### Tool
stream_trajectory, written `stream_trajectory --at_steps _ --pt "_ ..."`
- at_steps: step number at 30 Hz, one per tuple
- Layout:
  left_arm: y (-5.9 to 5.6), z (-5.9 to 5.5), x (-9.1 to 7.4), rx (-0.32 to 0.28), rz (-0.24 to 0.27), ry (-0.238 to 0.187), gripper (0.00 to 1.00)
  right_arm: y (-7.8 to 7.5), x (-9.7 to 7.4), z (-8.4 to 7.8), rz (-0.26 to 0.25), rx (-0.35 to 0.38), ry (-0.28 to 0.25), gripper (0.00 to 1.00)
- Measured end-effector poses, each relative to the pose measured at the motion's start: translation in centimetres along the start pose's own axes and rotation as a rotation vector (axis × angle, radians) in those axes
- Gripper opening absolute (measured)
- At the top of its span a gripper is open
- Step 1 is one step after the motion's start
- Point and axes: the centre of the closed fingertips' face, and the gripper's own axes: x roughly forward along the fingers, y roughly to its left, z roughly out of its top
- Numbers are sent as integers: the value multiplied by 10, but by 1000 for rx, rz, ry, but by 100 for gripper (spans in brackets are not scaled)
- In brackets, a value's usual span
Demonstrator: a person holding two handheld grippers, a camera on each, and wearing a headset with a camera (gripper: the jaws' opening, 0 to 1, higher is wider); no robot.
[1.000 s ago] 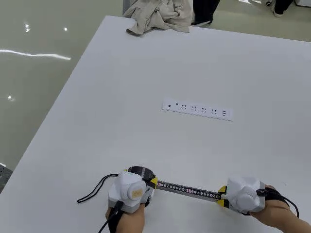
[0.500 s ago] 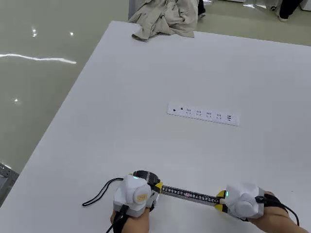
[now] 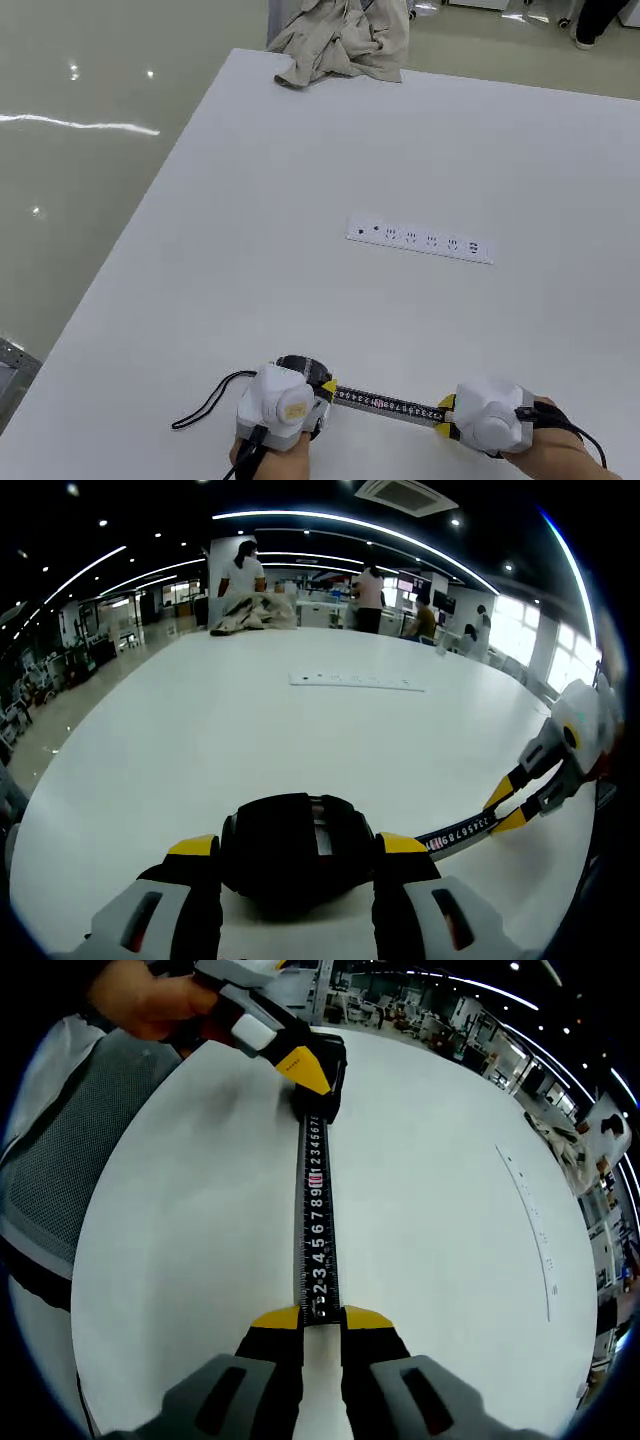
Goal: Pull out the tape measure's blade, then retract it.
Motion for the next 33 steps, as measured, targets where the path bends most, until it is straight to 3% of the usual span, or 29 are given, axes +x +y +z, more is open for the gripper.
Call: stream_trajectory --at_steps 18,33 --pt "0 0 0 0 1 8 58 0 18 35 -7 -53 -35 13" --pt "0 -1 1 -2 0 17 58 -1 25 47 -9 -69 -39 13"
